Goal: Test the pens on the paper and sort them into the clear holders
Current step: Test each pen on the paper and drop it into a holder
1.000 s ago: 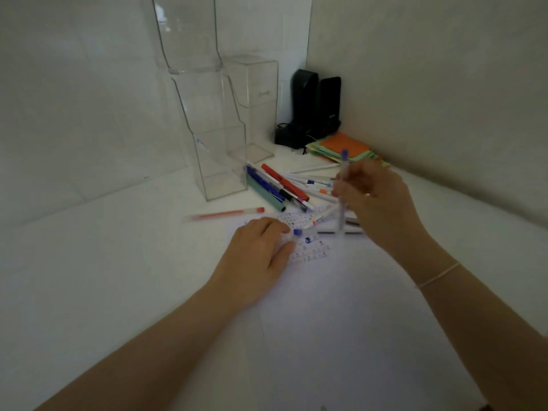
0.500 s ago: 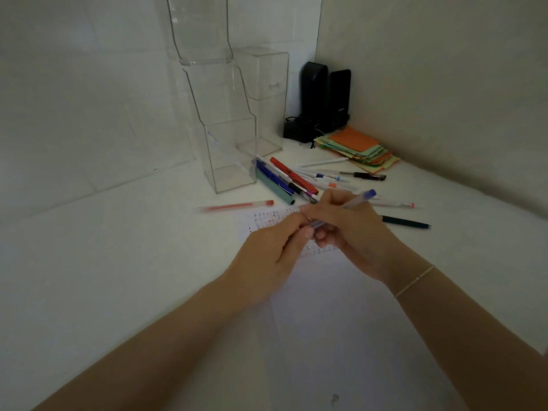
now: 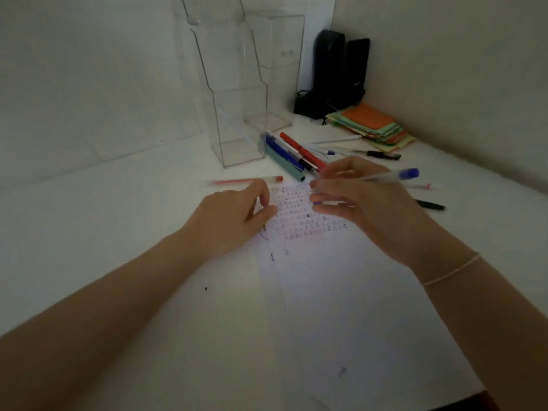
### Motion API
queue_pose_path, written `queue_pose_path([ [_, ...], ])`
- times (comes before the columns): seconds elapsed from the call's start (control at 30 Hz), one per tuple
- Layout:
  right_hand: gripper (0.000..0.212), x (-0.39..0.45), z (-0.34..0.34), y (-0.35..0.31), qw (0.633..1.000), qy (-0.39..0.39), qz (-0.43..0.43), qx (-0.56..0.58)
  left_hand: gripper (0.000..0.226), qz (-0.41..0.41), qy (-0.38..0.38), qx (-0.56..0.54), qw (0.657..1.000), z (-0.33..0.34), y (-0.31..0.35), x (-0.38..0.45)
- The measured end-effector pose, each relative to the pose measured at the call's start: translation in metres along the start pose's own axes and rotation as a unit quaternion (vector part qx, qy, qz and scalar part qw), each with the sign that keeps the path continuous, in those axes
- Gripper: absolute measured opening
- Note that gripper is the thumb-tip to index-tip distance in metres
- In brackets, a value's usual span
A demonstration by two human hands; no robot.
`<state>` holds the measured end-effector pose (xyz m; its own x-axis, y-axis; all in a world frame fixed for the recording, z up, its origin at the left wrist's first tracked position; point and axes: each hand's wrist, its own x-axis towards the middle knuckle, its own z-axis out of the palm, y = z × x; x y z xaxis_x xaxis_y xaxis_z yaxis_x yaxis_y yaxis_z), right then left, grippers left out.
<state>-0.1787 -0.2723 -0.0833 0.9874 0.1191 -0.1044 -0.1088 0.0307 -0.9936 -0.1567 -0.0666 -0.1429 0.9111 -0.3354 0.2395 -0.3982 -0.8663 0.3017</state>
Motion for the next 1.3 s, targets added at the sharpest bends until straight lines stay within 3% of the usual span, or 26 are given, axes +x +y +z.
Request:
queue_pose_path([
  [0.1, 0.016, 0.003, 0.023, 0.024, 0.997, 0.037, -0.002, -0.07, 0.031, 0.04, 0.001, 0.039, 0.998, 0.009, -0.004, -0.007],
  [0.2, 0.025, 0.01, 0.035, 0.044, 0.996, 0.08, 0.014, -0.035, 0.036, 0.064, 0.016, 0.043, 0.997, 0.01, -0.004, -0.008],
  [0.43, 0.031, 0.01, 0.038, 0.063, 0.962, 0.179, -0.079, -0.191, 0.039, 0.069, 0.016, 0.062, 0.996, 0.013, -0.005, -0.004],
  [1.3, 0.03, 0.01, 0.039, 0.068, 0.942, 0.176, -0.133, -0.254, 0.045, 0.077, 0.008, 0.071, 0.995, 0.011, -0.003, -0.004],
])
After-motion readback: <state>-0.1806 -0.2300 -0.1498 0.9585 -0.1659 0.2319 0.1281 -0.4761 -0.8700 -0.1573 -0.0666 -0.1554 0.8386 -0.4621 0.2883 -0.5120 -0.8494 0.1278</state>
